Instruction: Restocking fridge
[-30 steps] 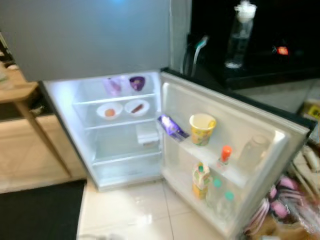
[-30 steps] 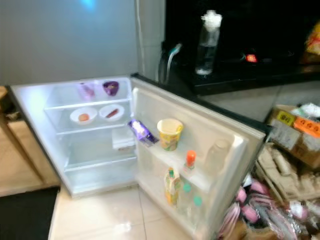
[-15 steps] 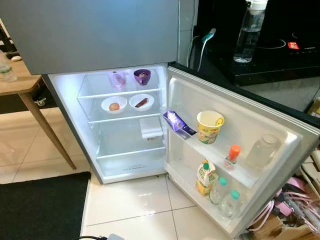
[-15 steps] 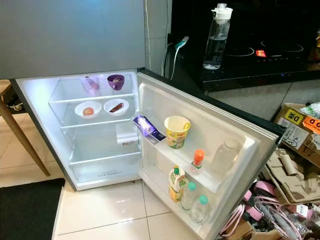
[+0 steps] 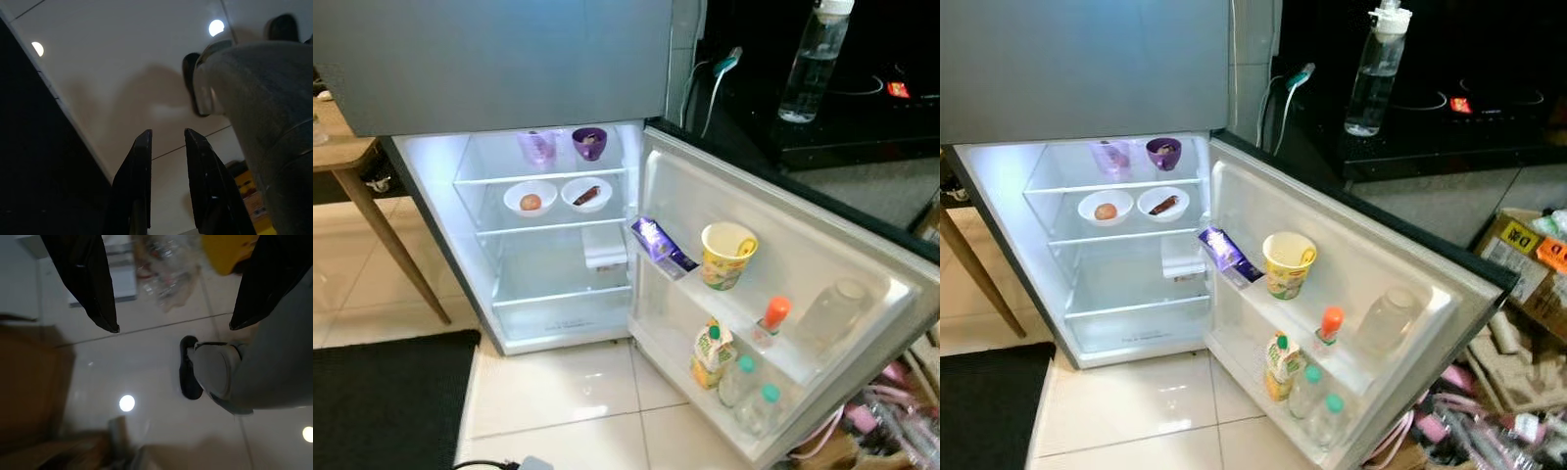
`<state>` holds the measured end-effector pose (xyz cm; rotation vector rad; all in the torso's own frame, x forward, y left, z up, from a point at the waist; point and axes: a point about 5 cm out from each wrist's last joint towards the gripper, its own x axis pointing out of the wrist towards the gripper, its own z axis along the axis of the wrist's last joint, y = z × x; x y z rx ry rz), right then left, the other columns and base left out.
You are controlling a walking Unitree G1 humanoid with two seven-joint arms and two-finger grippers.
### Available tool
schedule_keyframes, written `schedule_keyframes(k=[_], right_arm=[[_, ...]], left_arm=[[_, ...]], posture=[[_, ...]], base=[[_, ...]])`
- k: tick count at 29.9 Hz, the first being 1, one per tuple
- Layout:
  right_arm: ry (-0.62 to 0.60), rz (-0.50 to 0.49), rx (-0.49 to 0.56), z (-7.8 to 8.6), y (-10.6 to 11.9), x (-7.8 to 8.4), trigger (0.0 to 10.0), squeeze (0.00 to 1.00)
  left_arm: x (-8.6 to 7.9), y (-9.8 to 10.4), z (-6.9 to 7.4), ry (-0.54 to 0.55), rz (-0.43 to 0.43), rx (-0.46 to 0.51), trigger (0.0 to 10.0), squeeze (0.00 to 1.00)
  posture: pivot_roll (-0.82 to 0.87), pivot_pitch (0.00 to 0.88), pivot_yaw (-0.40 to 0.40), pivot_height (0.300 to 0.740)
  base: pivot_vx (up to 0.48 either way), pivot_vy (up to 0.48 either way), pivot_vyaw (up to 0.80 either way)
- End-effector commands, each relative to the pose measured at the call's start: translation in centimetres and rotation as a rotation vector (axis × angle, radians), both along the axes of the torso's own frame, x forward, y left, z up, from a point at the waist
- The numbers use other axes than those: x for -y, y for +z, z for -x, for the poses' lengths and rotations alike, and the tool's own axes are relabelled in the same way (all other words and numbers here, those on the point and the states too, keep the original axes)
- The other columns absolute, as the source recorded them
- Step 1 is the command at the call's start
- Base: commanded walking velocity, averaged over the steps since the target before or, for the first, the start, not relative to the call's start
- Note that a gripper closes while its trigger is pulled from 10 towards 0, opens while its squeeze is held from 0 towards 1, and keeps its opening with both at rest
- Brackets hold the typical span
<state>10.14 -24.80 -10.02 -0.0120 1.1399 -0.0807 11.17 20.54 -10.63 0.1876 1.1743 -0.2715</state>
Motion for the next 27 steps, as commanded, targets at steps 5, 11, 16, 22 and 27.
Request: schedule_keyframes(k=[5,11,16,22,27], right_arm=[[-0.006,0.009,0.004,-0.1,0.1,0.5,10.0,0.00],[-0.071,0.069,0.059,-1.2,0.8,1.7,10.0,0.00],[-0.248,0.192,0.269,-5.3,4.1,5.9,10.0,0.00],[-0.438,0.276,0.587,-10.4,10.5,11.3,10.0,0.00],[-0.463,0.241,0.683,-11.8,12.1,12.0,10.0,0.00]], left_arm=[[1.0,-0.1,-0.2,0.019,0.041,0.012,10.0,0.00],[0.9,-0.2,0.1,0.012,0.037,0.000,10.0,0.00],[0.8,-0.2,0.2,0.019,0.035,-0.002,10.0,0.00],[0.7,-0.2,0.4,0.022,0.038,-0.006,10.0,0.00],[0.7,-0.2,0.4,0.023,0.039,-0.006,10.0,0.00]], posture=[[-0.06,0.000,-0.010,0.740],[-0.05,0.000,-0.010,0.740],[-0.05,0.000,-0.011,0.740],[-0.05,0.000,-0.010,0.740],[-0.05,0.000,-0.010,0.740]], base=[[0.000,0.000,0.00],[0.000,0.000,0.00],[0.000,0.000,0.00],[0.000,0.000,0.00],[0.000,0.000,0.00]])
